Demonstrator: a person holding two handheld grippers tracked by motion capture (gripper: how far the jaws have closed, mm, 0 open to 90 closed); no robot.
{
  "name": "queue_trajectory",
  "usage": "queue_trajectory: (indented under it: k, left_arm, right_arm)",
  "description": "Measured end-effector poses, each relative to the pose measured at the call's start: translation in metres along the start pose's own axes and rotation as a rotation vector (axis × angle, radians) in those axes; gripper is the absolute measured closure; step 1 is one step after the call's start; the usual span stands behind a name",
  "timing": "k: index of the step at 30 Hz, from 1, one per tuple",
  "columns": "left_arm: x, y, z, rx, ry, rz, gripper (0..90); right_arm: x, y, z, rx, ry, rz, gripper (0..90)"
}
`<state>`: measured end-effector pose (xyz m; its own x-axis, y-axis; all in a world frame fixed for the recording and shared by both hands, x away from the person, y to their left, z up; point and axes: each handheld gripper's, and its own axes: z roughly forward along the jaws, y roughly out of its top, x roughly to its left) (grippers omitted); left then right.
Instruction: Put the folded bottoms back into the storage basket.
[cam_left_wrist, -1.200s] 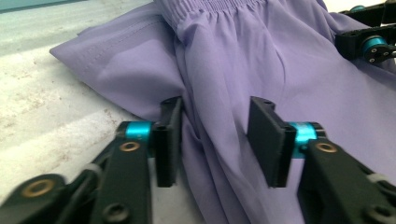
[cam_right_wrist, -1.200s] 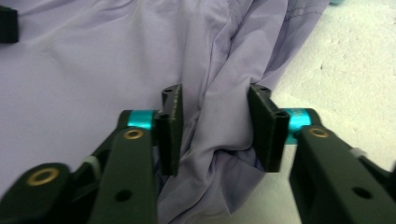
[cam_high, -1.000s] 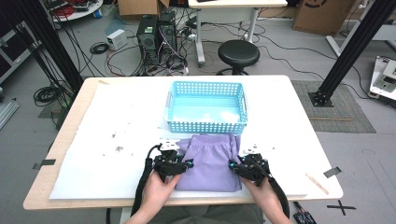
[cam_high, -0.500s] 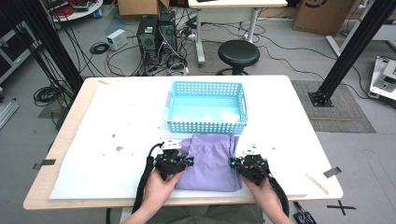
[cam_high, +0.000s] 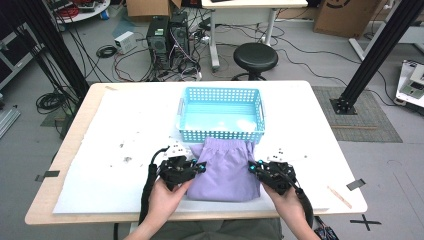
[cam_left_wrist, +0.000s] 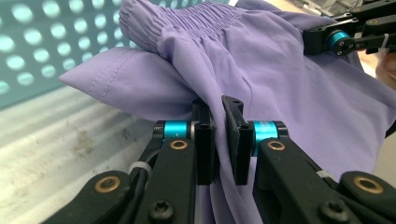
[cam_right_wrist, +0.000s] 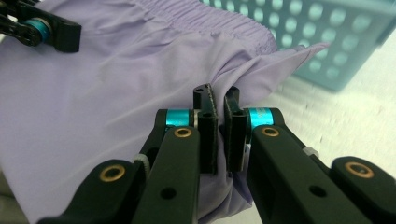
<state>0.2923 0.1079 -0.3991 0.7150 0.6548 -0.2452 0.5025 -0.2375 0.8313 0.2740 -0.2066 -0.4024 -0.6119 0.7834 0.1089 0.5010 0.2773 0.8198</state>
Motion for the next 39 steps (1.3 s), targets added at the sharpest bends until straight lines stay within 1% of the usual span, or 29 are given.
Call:
queue_trajectory:
  k: [5,7,9,10,11,13,17,20,23,24,25,26,27,28,30,31,33,34,35,36,39]
  left_arm:
    - [-0.002,0.018,-0.013,-0.039,-0.004,0.015,83.5]
    - [-0.001,0.027,-0.018,-0.049,-0.004,0.024,83.5]
    - [0.001,0.036,-0.021,-0.060,-0.002,0.022,83.5]
    - [0.003,0.041,-0.022,-0.061,0.003,0.030,83.5]
    - [0.006,0.048,-0.023,-0.068,0.009,0.031,83.5]
    - [0.012,0.057,-0.022,-0.074,0.013,0.028,83.5]
    - [0.022,0.075,-0.018,-0.085,0.036,0.039,83.5]
    - [0.032,0.089,-0.012,-0.090,0.047,0.042,83.5]
    - [0.044,0.105,-0.001,-0.085,0.086,0.065,83.6]
    - [0.049,0.109,0.003,-0.085,0.089,0.069,83.6]
    - [0.053,0.113,0.005,-0.078,0.098,0.073,83.6]
    - [0.060,0.118,0.010,-0.077,0.106,0.069,83.6]
    - [0.064,0.120,0.013,-0.087,0.102,0.056,83.6]
    - [0.072,0.124,0.018,-0.078,0.109,0.057,83.6]
    - [0.081,0.129,0.026,-0.074,0.124,0.055,83.6]
    - [0.087,0.131,0.030,-0.077,0.128,0.047,83.6]
    - [0.098,0.136,0.039,-0.069,0.136,0.033,83.6]
    - [0.101,0.137,0.042,-0.070,0.142,0.035,83.6]
    - [0.105,0.139,0.047,-0.063,0.154,0.046,83.6]
    - [0.108,0.140,0.051,-0.067,0.166,0.054,83.6]
    - [0.116,0.140,0.061,-0.056,0.168,0.046,83.6]
  right_arm:
    - [0.003,0.021,-0.014,-0.061,0.010,-0.014,87.2]
    - [0.003,0.030,-0.017,-0.074,0.010,-0.018,87.2]
    - [0.001,0.040,-0.019,-0.091,0.009,-0.023,87.2]
    - [0.000,0.045,-0.019,-0.096,0.008,-0.026,87.2]
    - [-0.002,0.050,-0.018,-0.099,0.003,-0.034,87.2]
    - [-0.006,0.062,-0.015,-0.106,-0.004,-0.031,87.2]
    - [-0.016,0.082,-0.003,-0.118,-0.015,-0.029,87.1]
    - [-0.025,0.095,0.007,-0.123,-0.042,-0.035,87.2]
    - [-0.034,0.107,0.018,-0.122,-0.057,-0.028,87.2]
    - [-0.039,0.112,0.022,-0.125,-0.058,-0.024,87.1]
    - [-0.043,0.117,0.027,-0.120,-0.069,-0.029,87.1]
    - [-0.046,0.120,0.030,-0.117,-0.076,-0.027,87.1]
    - [-0.051,0.124,0.036,-0.122,-0.075,-0.026,87.1]
    - [-0.054,0.127,0.039,-0.117,-0.077,-0.018,87.1]
    - [-0.064,0.135,0.050,-0.119,-0.077,-0.001,87.1]
    - [-0.067,0.137,0.054,-0.116,-0.076,0.001,87.1]
    - [-0.073,0.143,0.064,-0.107,-0.090,0.007,87.1]
    - [-0.077,0.146,0.070,-0.103,-0.093,0.005,87.1]
    - [-0.078,0.148,0.073,-0.105,-0.098,0.002,87.1]
    - [-0.081,0.150,0.078,-0.097,-0.109,-0.006,87.1]
    - [-0.087,0.155,0.090,-0.087,-0.124,-0.008,87.1]
